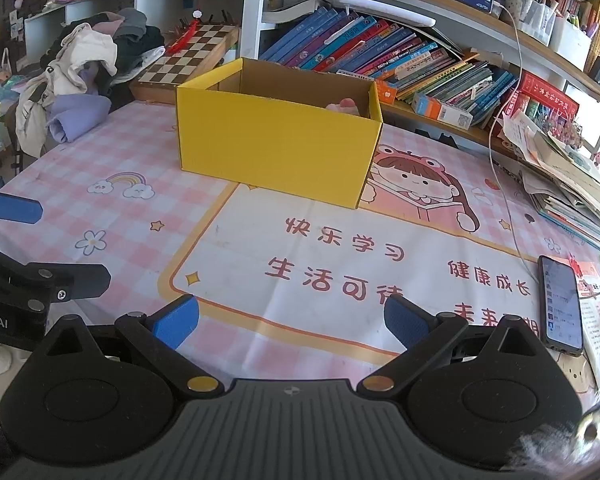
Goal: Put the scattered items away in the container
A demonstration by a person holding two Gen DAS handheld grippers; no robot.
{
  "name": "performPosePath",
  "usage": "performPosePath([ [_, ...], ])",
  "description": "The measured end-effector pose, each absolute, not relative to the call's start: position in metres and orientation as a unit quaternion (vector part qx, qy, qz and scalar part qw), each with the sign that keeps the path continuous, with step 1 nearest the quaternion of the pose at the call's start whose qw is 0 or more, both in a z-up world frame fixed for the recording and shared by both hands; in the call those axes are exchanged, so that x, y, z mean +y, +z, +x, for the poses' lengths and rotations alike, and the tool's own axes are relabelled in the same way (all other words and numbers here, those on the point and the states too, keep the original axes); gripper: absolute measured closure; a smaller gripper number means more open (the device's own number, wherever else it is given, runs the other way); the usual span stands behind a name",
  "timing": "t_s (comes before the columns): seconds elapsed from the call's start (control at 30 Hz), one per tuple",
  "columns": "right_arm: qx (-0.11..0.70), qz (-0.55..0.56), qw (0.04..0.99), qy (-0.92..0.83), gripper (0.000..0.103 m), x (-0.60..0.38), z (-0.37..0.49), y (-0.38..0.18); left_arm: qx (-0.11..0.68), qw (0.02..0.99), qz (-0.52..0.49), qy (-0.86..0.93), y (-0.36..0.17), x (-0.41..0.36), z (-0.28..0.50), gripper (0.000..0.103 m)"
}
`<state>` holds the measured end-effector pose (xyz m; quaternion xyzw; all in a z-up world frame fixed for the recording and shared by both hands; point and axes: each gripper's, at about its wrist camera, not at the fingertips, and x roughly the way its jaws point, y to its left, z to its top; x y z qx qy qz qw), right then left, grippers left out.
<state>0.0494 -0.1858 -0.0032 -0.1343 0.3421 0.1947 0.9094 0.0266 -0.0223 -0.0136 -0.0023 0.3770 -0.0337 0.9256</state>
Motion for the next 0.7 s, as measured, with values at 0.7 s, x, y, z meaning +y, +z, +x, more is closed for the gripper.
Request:
performPosePath([
  [0.7, 0.347, -0.137, 0.907, 0.193, 0.003, -0.1877, 0.0508, -0.0069, 0.379, 0.924, -0.019, -0.042, -0.0163, -0.0196, 0.0285, 0.000],
])
